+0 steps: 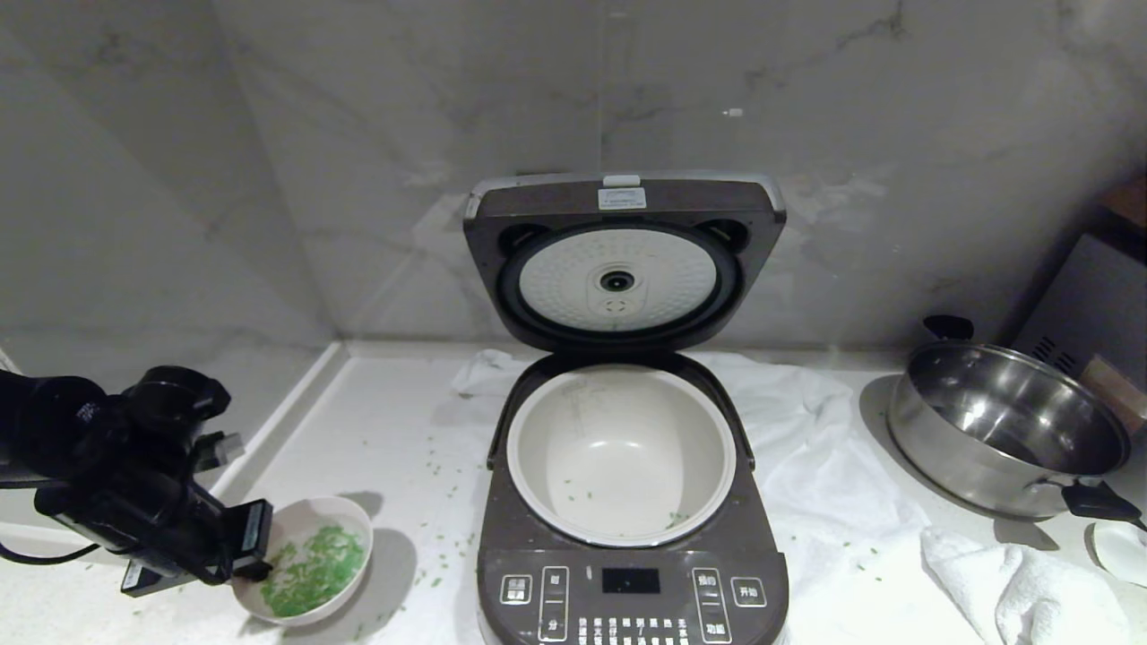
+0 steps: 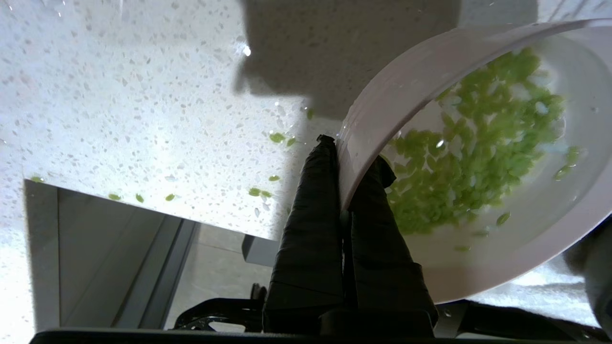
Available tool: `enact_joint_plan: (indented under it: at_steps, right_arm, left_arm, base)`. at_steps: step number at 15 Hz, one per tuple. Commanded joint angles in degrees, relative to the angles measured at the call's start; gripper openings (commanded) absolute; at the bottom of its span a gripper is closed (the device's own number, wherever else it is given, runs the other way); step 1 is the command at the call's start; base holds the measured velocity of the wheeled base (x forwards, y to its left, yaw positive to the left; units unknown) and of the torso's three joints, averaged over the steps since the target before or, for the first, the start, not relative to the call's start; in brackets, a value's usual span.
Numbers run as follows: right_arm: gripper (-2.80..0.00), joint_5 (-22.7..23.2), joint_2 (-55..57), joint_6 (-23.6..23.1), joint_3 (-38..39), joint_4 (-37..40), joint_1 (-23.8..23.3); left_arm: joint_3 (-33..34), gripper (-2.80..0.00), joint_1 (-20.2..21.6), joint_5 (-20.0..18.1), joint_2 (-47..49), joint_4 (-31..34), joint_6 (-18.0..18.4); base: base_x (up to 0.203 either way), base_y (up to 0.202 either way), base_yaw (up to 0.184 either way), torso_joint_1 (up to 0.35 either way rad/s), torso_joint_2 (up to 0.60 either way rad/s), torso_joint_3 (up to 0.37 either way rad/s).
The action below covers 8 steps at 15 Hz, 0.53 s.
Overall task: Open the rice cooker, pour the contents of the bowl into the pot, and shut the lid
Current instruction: Pour the water from the bowl into the rice cooker
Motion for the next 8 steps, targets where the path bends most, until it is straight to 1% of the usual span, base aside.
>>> enact_joint_plan:
  at_steps: [1, 8]
  right_arm:
    - [-2.8, 0.0, 0.0, 0.0, 0.1, 0.0, 0.0]
    - [-2.8, 0.2, -0.1, -0.5, 0.1, -0.1, 0.0]
  left_arm:
    - [-5.2, -2.8, -1.1, 0.0, 1.3, 3.5, -0.3]
    - [-17.5, -2.8, -3.4, -0.1, 4.9, 12.1, -1.2]
  base:
    - [0.0, 0.0, 0.0, 0.0, 0.0, 0.0]
    - [0.0, 0.0, 0.0, 0.0, 0.0, 0.0]
